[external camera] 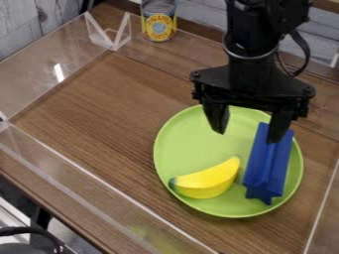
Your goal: Put the blue object in the green plate
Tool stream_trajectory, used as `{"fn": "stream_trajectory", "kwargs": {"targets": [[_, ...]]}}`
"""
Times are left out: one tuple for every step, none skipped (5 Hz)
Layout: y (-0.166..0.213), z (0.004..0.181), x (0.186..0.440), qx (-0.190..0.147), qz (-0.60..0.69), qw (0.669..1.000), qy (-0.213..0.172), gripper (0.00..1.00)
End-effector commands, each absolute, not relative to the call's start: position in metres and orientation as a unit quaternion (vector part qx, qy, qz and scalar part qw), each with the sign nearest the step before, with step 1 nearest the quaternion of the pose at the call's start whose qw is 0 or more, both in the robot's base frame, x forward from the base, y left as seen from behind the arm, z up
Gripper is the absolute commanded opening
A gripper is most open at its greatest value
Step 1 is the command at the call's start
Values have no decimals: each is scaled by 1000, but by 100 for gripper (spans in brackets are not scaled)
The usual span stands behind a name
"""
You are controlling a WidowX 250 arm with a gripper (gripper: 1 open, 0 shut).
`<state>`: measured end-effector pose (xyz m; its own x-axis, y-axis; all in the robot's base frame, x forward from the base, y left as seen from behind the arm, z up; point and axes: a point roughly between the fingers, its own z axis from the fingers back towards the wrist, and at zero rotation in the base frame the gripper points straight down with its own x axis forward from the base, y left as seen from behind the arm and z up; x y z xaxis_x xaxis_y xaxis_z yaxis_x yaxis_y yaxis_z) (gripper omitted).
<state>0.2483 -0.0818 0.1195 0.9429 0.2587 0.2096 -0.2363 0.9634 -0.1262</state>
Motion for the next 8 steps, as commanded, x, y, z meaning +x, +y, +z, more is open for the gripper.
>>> {"fn": "stream_trajectory", "kwargs": {"targets": [[-77, 128, 256, -51, 127, 983, -125, 100], [-73, 128, 258, -47, 125, 984, -121, 100], [-70, 127, 260, -43, 123, 985, -118, 100], [-63, 129, 263, -36, 121, 985, -116, 100], [-50, 132, 269, -27, 120, 986, -115, 100], [-24, 141, 277, -20, 137, 983, -122, 100], [11, 150, 289, -11, 167, 977, -129, 100], [39, 153, 300, -4, 185, 973, -138, 100]]}}
